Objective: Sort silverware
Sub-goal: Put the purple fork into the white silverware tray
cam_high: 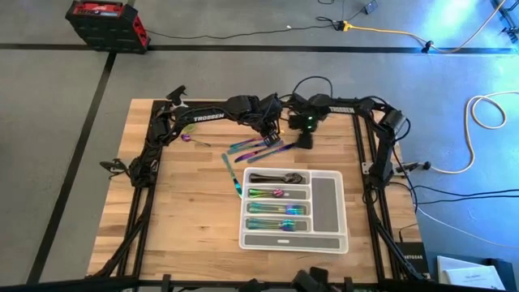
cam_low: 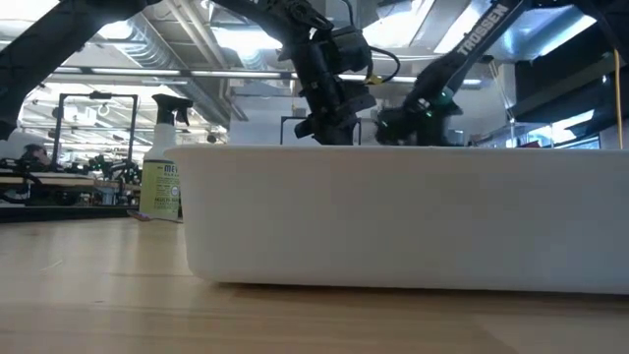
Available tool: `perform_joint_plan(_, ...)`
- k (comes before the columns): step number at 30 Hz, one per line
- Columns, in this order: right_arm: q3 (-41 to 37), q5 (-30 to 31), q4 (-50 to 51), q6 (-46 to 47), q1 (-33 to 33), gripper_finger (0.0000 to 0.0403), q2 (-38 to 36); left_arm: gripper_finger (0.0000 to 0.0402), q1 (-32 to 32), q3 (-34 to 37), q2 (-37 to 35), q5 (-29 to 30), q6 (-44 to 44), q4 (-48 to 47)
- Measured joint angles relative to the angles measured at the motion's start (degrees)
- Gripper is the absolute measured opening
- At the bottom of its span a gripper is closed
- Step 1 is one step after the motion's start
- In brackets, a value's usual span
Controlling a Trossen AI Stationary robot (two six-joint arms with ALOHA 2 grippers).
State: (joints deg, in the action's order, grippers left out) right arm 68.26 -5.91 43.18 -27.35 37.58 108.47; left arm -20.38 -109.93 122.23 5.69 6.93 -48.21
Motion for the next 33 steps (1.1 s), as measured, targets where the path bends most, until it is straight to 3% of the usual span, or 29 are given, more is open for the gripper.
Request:
perform_joint_plan(5,0.16,-1.94,-11.08,3.32,-2.59,0.0156,-4.13,0.0044,0.00,-0.06,-0.25,0.00,0.12,-0.42)
perform_joint_plan(8,0.16,2.18,-13.63,4.43,-2.66,0.0147,-5.99,0.0044,-0.04,-0.15,-0.42,0.02,0.42,-0.56)
perform_joint_plan(13,0.16,9.82,-9.35,5.84,-0.99,0.0143,-8.77,0.0044,0.01,-0.15,-0.30,1.16,4.44,-0.54)
perform_joint_plan(19,0.23,17.02,0.07,11.48,1.51,0.0143,-12.63,0.0045,-1.23,0.02,0.07,6.33,29.22,2.68)
perform_joint_plan(26,0.30,17.73,6.09,16.92,6.31,0.0143,-19.43,0.0045,-1.75,0.00,4.59,11.63,65.79,8.83)
perform_joint_plan(33,0.30,16.70,9.57,16.34,9.25,0.0143,-25.37,0.0045,-1.59,0.02,9.98,1.11,75.35,11.37)
